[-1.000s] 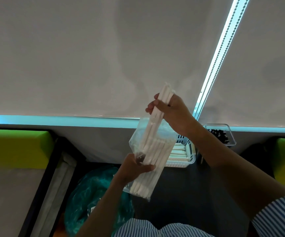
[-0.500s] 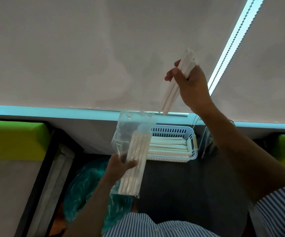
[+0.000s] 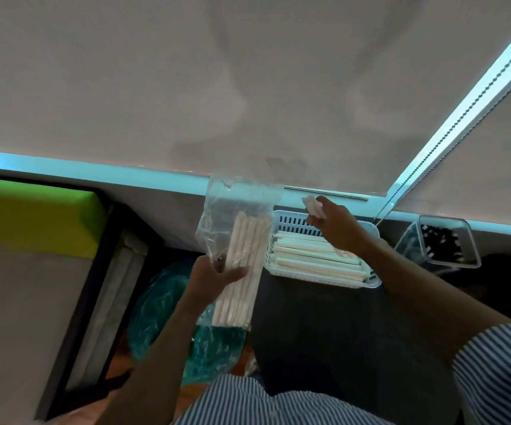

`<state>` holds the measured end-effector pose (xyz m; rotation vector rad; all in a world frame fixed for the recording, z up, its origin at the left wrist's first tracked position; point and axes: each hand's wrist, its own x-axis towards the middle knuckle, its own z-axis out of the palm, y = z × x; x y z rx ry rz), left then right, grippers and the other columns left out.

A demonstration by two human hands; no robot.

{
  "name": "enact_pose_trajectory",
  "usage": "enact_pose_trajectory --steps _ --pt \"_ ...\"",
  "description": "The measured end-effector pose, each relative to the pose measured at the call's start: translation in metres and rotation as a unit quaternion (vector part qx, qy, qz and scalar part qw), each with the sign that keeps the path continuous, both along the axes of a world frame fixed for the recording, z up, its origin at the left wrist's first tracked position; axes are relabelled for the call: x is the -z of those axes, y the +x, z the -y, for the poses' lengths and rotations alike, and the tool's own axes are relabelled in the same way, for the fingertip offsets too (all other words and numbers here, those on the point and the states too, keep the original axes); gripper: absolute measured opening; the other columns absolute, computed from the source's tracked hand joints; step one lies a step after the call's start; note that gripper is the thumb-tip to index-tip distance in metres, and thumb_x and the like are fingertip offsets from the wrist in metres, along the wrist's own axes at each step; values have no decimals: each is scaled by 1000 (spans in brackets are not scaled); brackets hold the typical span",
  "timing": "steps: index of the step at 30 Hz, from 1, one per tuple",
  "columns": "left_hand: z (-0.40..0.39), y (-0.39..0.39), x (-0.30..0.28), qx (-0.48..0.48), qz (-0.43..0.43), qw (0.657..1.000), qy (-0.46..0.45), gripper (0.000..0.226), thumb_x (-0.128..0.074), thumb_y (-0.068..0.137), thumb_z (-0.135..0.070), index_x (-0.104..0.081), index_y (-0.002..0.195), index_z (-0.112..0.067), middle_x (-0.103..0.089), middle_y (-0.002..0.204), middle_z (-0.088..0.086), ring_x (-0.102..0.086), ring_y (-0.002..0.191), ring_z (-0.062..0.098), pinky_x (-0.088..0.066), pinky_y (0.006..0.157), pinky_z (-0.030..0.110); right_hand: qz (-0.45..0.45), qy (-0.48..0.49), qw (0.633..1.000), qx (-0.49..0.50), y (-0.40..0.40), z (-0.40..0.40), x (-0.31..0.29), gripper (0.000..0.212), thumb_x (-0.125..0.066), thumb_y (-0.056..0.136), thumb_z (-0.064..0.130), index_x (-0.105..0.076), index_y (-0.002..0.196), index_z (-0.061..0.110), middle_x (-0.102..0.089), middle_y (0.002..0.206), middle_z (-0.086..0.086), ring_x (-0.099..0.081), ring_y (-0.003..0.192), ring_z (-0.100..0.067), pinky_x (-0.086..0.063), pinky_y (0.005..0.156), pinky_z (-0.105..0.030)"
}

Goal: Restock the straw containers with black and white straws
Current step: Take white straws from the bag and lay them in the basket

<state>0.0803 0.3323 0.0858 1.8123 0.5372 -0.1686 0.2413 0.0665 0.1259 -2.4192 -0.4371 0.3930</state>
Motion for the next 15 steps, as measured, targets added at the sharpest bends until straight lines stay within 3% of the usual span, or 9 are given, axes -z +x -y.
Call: enact_pose_trajectory --steps 4,7,12,15 --pt "-10 0 -2 -5 1 1000 3 28 -89 72 -14 -75 96 -12 -78 81 -1 -76 74 12 -60 66 25 -32 -63 996 -57 0 -12 40 28 -59 99 14 -53 124 3 -66 112 -17 -62 87 -28 -43 72 -31" --pt "-18 -2 1 -5 -4 1000 14 34 -90 71 -17 -76 101 -9 -78 85 1 -76 77 12 -60 68 27 -64 -104 989 -83 -1 -23 65 19 -58 97 10 -57 116 5 -67 106 -14 -59 83 -23 -45 74 -34" --pt "-26 -8 7 -9 -13 1000 4 29 -90 71 -14 -78 96 -11 -77 76 -8 -73 72 5 -55 60 19 -75 -151 981 -99 -4 -33 102 15 -60 95 9 -60 109 7 -67 100 -12 -61 84 -25 -49 74 -36" --pt "-31 -12 12 -9 -19 1000 -5 31 -90 72 -14 -77 100 -8 -79 85 1 -76 77 13 -60 66 25 -75 -204 971 -97 -4 -31 116 8 -57 93 8 -60 98 13 -67 97 -10 -64 83 -27 -57 77 -44"
